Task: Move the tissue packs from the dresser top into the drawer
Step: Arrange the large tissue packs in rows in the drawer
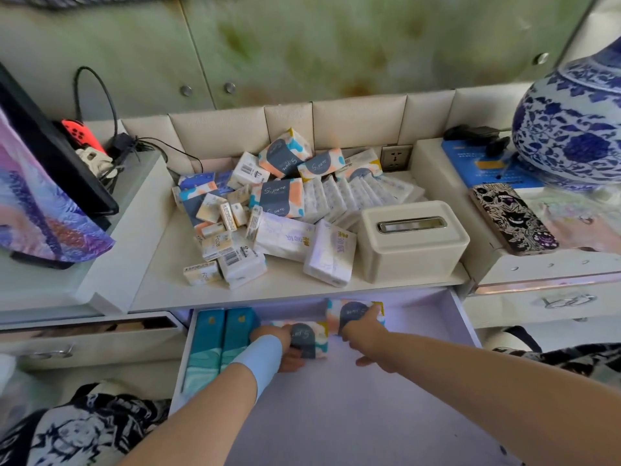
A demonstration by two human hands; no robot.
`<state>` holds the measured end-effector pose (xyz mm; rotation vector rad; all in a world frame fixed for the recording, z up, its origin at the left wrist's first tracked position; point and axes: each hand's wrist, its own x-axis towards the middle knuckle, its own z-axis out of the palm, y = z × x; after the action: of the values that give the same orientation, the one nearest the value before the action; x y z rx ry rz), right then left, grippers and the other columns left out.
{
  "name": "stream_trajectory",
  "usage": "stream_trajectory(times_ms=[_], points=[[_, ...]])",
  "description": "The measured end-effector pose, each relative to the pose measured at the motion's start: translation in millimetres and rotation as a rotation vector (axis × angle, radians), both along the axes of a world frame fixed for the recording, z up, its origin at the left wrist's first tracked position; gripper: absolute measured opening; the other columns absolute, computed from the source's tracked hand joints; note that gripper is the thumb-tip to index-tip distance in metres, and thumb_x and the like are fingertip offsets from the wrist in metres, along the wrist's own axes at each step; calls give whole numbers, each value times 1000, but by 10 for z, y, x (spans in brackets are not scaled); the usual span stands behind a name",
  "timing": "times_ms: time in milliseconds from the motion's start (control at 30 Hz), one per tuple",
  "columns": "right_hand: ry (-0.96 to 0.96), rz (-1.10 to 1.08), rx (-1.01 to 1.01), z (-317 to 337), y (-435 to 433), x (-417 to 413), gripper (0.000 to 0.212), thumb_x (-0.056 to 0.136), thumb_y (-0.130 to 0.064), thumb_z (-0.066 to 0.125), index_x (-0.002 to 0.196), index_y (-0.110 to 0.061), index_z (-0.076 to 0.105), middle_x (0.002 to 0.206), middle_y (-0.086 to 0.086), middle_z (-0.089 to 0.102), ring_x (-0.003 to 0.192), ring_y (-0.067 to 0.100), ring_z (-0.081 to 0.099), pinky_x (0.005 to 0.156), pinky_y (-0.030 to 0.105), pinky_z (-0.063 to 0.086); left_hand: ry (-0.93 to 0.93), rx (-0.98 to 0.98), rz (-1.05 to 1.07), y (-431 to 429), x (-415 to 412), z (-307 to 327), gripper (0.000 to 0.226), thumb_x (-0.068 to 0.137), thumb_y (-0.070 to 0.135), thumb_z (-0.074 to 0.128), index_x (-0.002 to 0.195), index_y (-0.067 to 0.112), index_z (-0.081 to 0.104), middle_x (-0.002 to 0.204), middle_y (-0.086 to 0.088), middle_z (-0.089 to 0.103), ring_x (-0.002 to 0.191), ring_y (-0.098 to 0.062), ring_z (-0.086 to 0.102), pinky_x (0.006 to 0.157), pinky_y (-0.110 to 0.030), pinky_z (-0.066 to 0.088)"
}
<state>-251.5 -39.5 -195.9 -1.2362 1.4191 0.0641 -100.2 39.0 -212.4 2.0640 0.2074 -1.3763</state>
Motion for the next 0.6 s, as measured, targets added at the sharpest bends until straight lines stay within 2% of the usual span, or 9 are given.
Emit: stream_trajectory(times_ms=[67,133,200,267,333,400,500,600], points=[[34,28,-43,1,-25,40,87,95,-18,55,153,-25,-10,135,18,47,119,33,51,95,45,53,4,-88,157,-11,48,-44,36,102,21,52,112,-14,54,95,-29,69,54,-34,66,44,-35,54],[12,38,-44,-23,-25,25,91,92,-10,55,153,-30,-10,130,16,48,114,31,51,89,44,55,22,-183,215,-36,48,-55,33,104,11,42,128,-11,47,117,-28,65,73,-34,68,57,-36,57],[6,93,-51,-59,8,-7,89,90,-8,55,153,-33,-2,124,11,47,108,27,49,78,38,54,55,-237,232,-31,-20,-19,36,104,10,37,136,-6,44,127,-25,60,97,-35,68,62,-36,56],[61,53,-131,-128,17,-17,77,91,-11,56,150,-32,12,125,11,45,108,27,49,82,39,54,143,-222,232,2,-105,65,30,103,19,44,123,-3,51,122,-25,62,110,-37,63,75,-45,55],[172,-76,-208,-158,-21,-7,71,91,-16,58,148,-30,18,134,13,38,117,32,46,95,47,51,213,-211,202,3,-152,125,28,101,25,49,111,-1,51,114,-24,63,110,-37,61,87,-51,51],[201,-156,-204,-171,-102,-25,71,90,-14,58,149,-24,19,137,12,37,118,33,46,99,47,49,232,-249,182,-19,-142,120,31,99,27,51,115,1,52,114,-22,64,108,-36,62,88,-49,50],[89,-16,-111,-125,-188,-68,58,91,-6,52,144,-18,32,121,11,49,101,26,52,92,42,53,174,-249,138,-70,-69,72,33,98,27,50,121,4,56,115,-17,66,102,-33,64,79,-44,52],[57,111,-106,-119,-209,-80,50,88,0,51,134,-16,42,117,11,52,105,27,53,92,41,55,77,-118,0,-55,5,65,31,98,26,52,119,4,58,114,-12,67,90,-28,65,72,-36,53]])
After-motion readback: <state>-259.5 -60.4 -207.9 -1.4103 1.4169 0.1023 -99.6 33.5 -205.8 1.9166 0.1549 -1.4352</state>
